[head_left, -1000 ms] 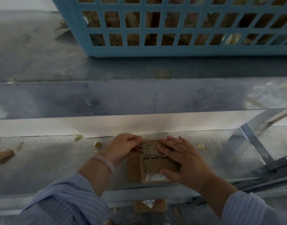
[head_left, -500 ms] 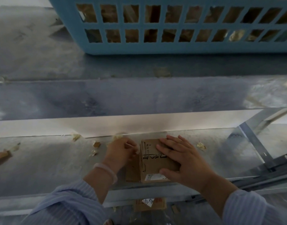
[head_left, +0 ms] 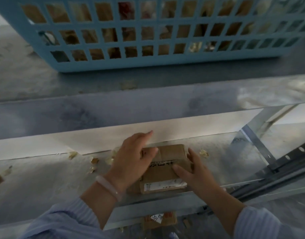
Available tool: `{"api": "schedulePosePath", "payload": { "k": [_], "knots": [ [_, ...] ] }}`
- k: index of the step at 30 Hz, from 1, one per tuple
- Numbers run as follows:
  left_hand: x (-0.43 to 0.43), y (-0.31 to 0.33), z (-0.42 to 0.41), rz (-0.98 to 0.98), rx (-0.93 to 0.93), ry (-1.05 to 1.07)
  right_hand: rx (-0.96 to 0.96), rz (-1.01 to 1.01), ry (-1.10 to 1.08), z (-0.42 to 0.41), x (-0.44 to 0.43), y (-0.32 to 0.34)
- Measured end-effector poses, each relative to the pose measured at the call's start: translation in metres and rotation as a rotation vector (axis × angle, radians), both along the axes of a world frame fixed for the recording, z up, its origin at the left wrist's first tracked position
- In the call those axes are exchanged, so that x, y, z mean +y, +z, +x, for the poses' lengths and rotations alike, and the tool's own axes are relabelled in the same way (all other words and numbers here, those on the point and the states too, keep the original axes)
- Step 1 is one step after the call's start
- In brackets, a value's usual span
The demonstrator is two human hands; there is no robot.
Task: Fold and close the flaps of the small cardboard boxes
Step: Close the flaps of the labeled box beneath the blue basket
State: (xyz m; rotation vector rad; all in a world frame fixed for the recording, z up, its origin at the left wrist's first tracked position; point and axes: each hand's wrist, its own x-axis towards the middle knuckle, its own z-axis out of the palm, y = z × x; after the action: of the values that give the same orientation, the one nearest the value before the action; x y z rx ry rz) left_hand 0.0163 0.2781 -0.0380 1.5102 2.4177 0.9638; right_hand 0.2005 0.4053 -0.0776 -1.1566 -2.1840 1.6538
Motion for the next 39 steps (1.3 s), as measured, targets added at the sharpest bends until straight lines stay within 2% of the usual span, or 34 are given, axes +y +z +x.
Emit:
{"api": "schedulePosePath", "payload": {
  "k": [3, 4, 8, 11, 16, 19, 22, 24, 27, 31, 34, 39],
  "knots": [
    [0.011, -0.008, 0.023, -0.337, 0.276, -0.226, 0.067, -0.108, -0.004, 0.007, -0.005, -0.001],
    [0.010, -0.014, 0.023, -0.359, 0.299, -0.225, 0.092, -0.130, -0.006, 0.008, -0.007, -0.001],
    [0.007, -0.027, 0.021, -0.217, 0.260, -0.213, 0.181, -0.315, -0.067, 0.019, -0.006, 0.002],
    [0.008, -0.026, 0.023, -0.168, 0.239, -0.196, 0.193, -0.181, -0.042, 0.025, -0.008, 0.009],
    [0.002, -0.019, 0.029, 0.020, 0.118, -0.175, 0.380, -0.004, -0.075, 0.027, -0.010, 0.025],
    [-0.006, -0.017, 0.033, 0.179, 0.032, -0.116, 0.411, 0.293, 0.004, 0.028, -0.010, 0.038],
    [-0.012, -0.015, 0.041, 0.287, -0.171, -0.068, 0.454, 0.671, 0.160, 0.020, -0.011, 0.047],
    [-0.015, -0.016, 0.043, 0.304, -0.322, -0.032, 0.427, 0.803, 0.209, 0.014, -0.008, 0.046],
    [-0.016, -0.016, 0.045, 0.316, -0.476, 0.014, 0.366, 0.909, 0.241, 0.009, -0.008, 0.044],
    [-0.013, 0.004, 0.049, 0.328, -0.651, 0.140, 0.386, 0.999, 0.301, 0.001, -0.007, 0.053],
    [-0.013, 0.010, 0.049, 0.376, -0.800, 0.097, 0.382, 1.012, 0.393, -0.002, -0.002, 0.058],
    [-0.024, 0.007, 0.045, 0.410, -0.883, 0.036, 0.174, 1.190, 0.276, -0.004, -0.012, 0.059]
  ]
}}
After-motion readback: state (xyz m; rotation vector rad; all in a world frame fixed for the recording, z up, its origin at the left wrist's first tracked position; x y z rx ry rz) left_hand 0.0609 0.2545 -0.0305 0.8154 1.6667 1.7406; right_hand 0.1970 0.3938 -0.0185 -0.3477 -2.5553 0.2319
